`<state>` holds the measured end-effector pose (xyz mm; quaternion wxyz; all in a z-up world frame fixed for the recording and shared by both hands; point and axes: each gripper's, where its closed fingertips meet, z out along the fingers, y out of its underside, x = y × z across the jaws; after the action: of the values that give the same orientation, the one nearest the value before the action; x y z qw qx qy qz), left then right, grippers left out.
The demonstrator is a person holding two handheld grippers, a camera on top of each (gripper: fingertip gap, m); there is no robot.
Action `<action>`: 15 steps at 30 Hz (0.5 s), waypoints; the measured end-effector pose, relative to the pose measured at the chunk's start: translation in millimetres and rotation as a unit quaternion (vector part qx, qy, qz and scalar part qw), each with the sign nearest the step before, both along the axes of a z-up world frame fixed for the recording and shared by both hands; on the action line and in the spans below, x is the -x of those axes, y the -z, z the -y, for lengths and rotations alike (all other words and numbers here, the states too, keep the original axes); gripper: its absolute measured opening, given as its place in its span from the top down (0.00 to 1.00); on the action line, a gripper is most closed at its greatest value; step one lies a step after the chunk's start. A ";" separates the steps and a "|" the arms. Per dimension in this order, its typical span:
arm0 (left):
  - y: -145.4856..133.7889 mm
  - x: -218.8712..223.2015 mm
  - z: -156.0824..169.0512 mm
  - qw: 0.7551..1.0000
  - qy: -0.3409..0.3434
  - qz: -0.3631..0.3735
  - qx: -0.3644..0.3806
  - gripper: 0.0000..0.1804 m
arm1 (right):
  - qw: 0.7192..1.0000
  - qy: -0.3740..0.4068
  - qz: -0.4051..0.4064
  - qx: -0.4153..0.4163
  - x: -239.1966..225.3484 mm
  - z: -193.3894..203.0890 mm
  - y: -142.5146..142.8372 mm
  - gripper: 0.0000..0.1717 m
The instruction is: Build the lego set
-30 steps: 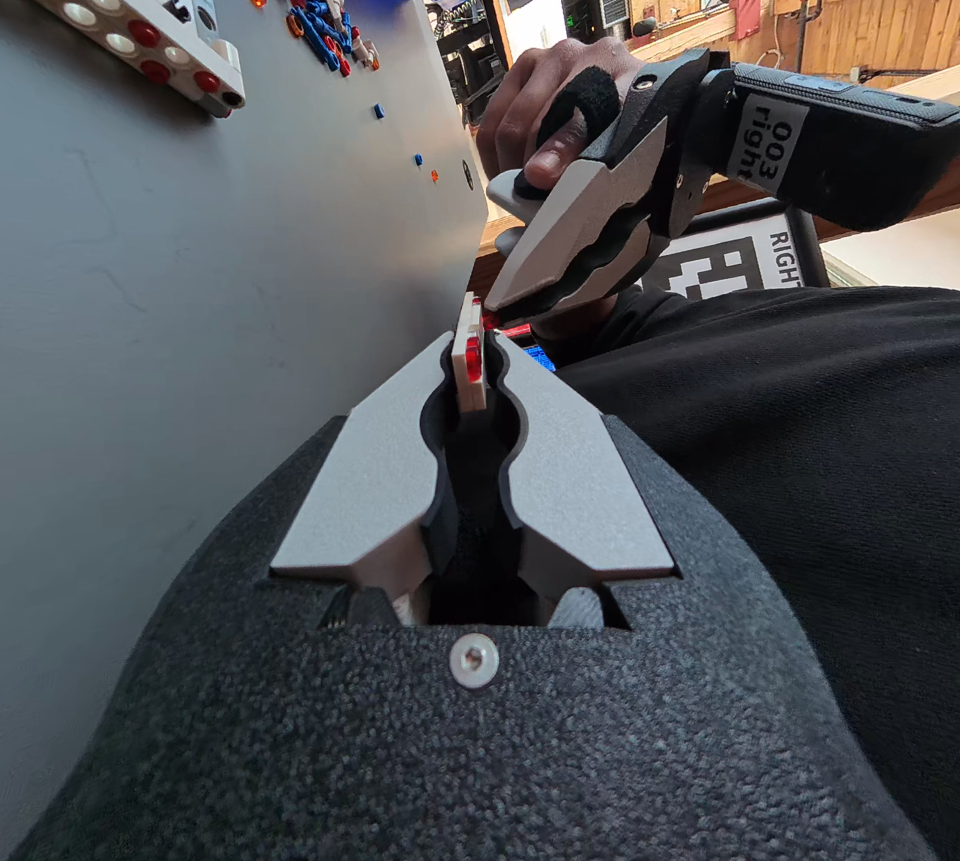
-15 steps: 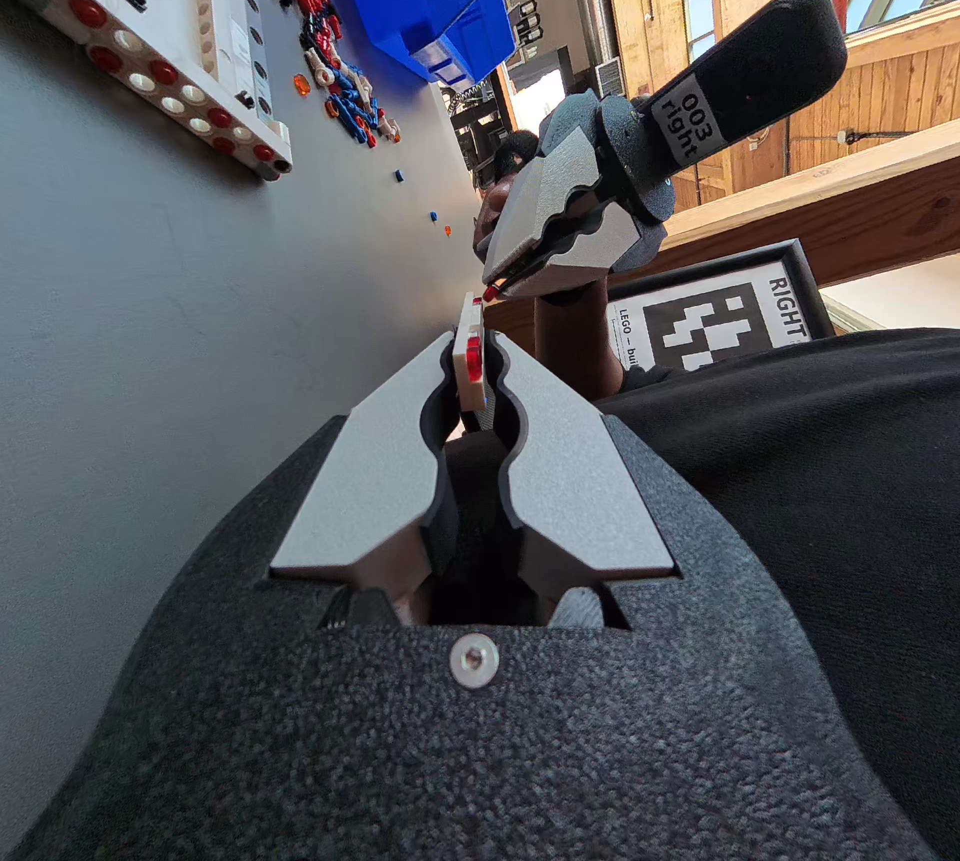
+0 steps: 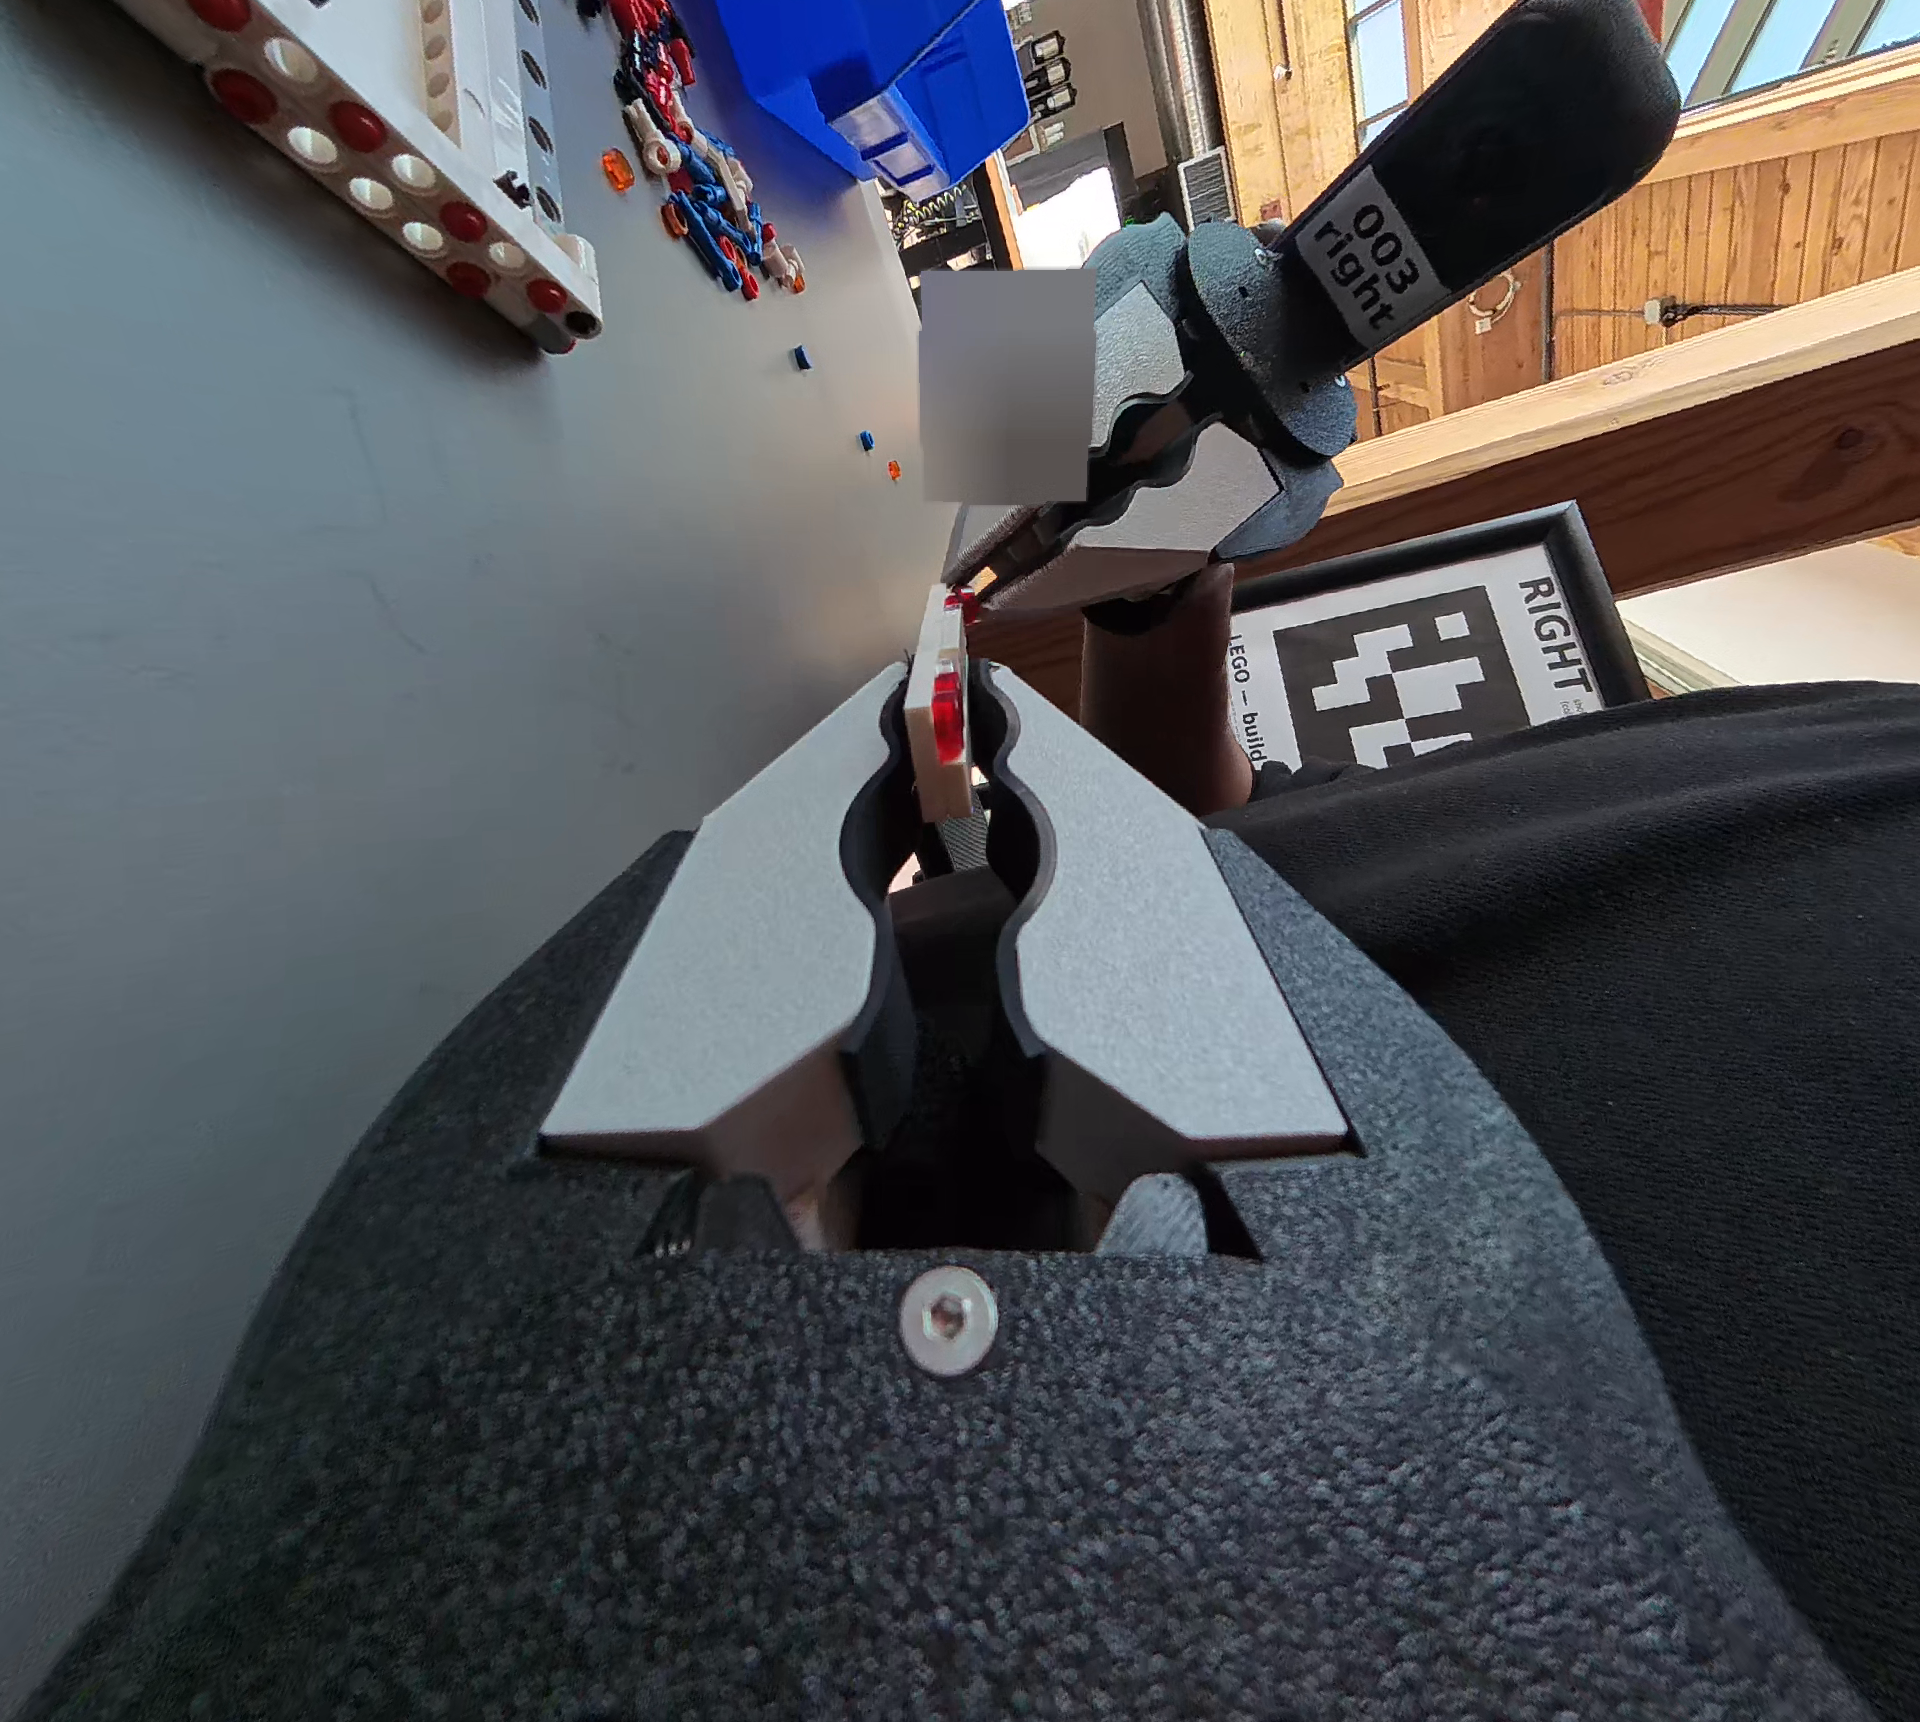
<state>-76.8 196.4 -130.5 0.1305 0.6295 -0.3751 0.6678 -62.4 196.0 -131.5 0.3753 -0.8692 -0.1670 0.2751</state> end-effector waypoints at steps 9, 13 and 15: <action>0.4 -0.4 0.9 1.000 0.003 0.005 -0.021 0.97 | 0.999 0.008 -0.029 0.015 -1.4 -0.2 1.7 0.96; -5.9 2.6 5.7 0.998 0.016 0.027 -0.047 0.97 | 0.995 0.000 -0.100 0.011 4.2 3.0 -3.2 0.95; -11.4 4.5 8.2 0.996 0.026 0.046 -0.071 0.97 | 0.989 -0.005 -0.146 0.011 8.3 4.9 -9.6 0.95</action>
<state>-81.3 188.2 -119.1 0.0856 0.5955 -0.4435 0.6643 -70.7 191.1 -121.9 0.3847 -0.8231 -0.1118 0.4026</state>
